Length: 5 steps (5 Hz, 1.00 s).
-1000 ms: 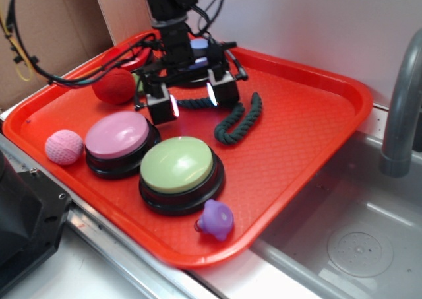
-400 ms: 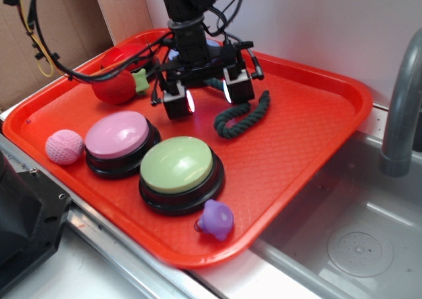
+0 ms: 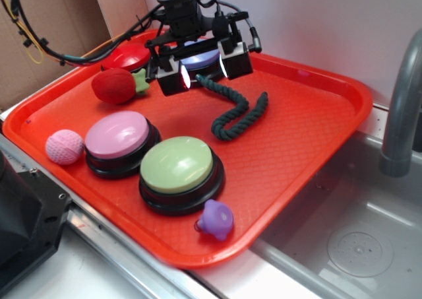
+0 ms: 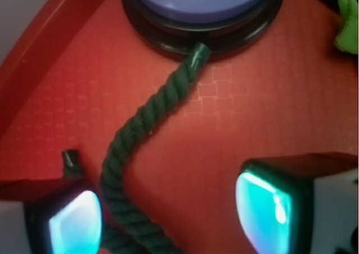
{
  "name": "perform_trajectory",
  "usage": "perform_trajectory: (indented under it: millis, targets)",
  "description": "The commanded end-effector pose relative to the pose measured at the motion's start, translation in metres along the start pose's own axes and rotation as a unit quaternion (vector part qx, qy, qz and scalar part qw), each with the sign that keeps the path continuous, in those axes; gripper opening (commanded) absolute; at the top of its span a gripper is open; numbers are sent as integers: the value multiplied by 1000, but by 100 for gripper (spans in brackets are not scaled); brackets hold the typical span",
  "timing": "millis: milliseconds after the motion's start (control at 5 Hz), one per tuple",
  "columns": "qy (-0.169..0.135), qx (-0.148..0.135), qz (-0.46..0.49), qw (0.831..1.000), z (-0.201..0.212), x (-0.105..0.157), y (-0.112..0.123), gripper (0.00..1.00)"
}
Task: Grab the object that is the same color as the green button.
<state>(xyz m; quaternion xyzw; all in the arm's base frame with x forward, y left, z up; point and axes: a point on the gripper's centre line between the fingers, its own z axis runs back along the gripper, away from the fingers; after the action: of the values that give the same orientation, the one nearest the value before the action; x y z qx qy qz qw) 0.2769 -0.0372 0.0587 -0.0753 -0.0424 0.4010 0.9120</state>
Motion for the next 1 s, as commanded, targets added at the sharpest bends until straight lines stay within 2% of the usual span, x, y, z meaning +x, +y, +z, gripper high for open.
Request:
perform_trajectory:
  millis: [0,800]
  targets:
    - [-24,-1,-24,999,8,-2,-6,100]
    - [2,33,-34,999,-34,8,-15,100]
